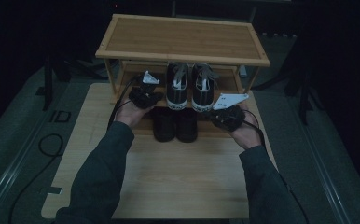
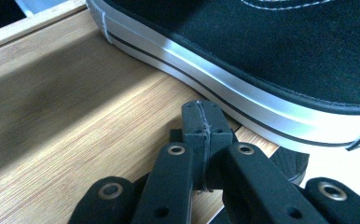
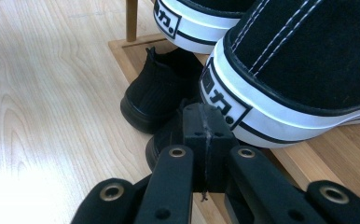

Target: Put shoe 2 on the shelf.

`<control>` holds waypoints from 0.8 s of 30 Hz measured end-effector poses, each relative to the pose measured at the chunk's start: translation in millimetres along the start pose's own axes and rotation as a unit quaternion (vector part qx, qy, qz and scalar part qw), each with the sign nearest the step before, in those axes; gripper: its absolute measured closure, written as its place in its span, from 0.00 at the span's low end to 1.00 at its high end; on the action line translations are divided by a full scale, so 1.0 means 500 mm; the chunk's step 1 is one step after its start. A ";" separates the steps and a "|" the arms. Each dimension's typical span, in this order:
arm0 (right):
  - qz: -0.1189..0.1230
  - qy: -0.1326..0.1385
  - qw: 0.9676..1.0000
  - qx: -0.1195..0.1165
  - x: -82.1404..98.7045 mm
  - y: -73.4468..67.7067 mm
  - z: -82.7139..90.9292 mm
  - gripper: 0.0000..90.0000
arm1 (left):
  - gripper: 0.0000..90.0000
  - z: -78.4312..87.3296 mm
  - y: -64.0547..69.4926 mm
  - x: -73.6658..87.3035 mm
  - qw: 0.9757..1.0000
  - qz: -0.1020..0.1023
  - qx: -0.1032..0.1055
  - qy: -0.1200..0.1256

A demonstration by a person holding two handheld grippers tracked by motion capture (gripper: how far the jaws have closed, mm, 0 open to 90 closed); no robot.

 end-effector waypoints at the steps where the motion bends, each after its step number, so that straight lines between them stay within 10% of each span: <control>1: 0.000 0.000 1.000 -0.001 0.000 0.000 -0.001 1.00 | 1.00 0.000 0.000 0.000 1.000 0.000 0.000 0.000; 24: 0.017 -0.012 1.000 -0.009 -0.014 -0.009 -0.029 1.00 | 1.00 0.000 -0.001 0.001 1.000 0.003 0.002 0.002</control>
Point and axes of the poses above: each handheld gripper's, and its own axes: z roughly backward along the jaws, x roughly out of its underside, y roughly to its right, the point moved 1 cm from there along -z, roughly forward along the jaws, and after that the axes turned 5 degrees about x, right-handed, at the moved point
